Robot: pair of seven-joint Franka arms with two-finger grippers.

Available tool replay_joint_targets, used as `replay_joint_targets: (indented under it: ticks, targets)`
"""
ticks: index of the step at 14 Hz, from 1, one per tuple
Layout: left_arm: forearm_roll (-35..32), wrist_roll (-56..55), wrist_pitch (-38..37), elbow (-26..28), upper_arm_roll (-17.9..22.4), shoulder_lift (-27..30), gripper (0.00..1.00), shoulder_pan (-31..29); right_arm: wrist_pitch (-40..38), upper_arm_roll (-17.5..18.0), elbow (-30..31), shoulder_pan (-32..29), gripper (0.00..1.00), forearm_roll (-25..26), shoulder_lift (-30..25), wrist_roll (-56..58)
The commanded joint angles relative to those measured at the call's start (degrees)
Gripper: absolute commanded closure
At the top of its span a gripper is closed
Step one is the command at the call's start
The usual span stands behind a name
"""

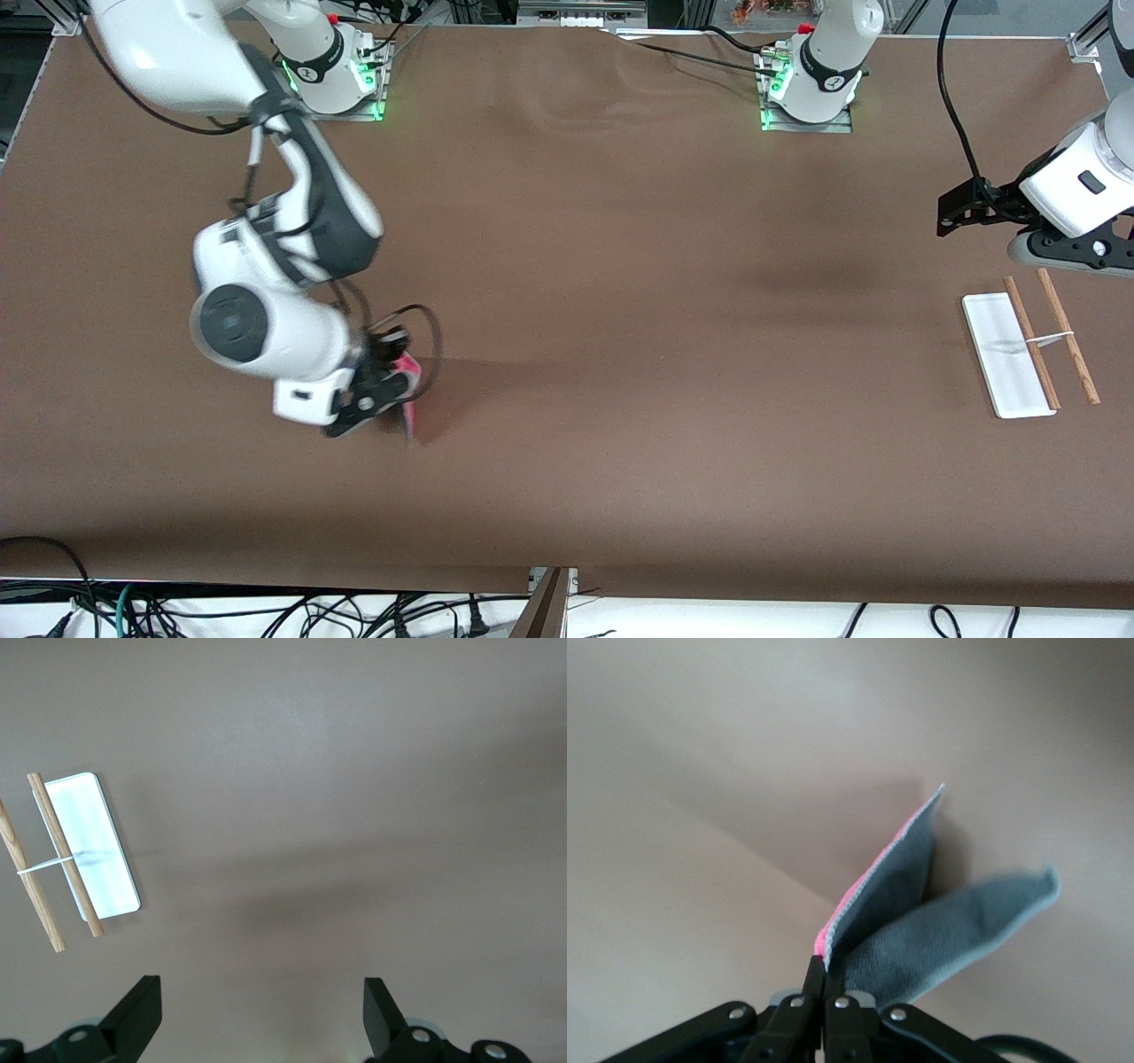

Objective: Pass towel and hang on rack
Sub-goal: 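Lift the pink towel with the right gripper toward the table middle, then move the left gripper toward the hanging towel held by the right gripper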

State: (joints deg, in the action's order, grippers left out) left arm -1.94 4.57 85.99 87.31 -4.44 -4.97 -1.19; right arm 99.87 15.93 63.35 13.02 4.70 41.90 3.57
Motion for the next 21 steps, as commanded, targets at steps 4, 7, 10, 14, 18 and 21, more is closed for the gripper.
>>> replay_joint_targets:
  ticks: [4,7,10,14,18,21]
  targets:
    - [-1.3,0.8,-0.2,-0.1,0.2,0.8,0.00,0.1,-1.3,-0.5,-3.5,12.8,1.00,-0.1,-3.2,-21.1]
    - [-1.3,0.8,0.1,-0.1,0.2,0.6,0.00,0.1,-1.3,-0.3,-6.6,16.0,1.00,-0.5,-3.4,-24.0]
    - [1.1,0.7,0.2,-1.7,0.4,0.6,0.00,-0.5,-0.7,-0.2,-8.1,19.5,1.00,-0.7,-4.5,-28.8]
    - [-1.2,0.3,0.4,-2.1,0.0,-0.7,0.00,0.4,0.6,4.2,-8.2,20.4,1.00,-0.7,-5.4,-30.9]
    - [5.1,0.8,0.4,-1.4,0.5,0.8,0.00,1.2,1.5,6.0,-8.1,20.9,1.00,-0.2,-6.0,-30.3]
    - [3.8,0.8,0.9,0.1,0.6,1.5,0.00,3.4,2.2,6.8,-8.1,20.9,1.00,-0.1,-6.0,-24.9]
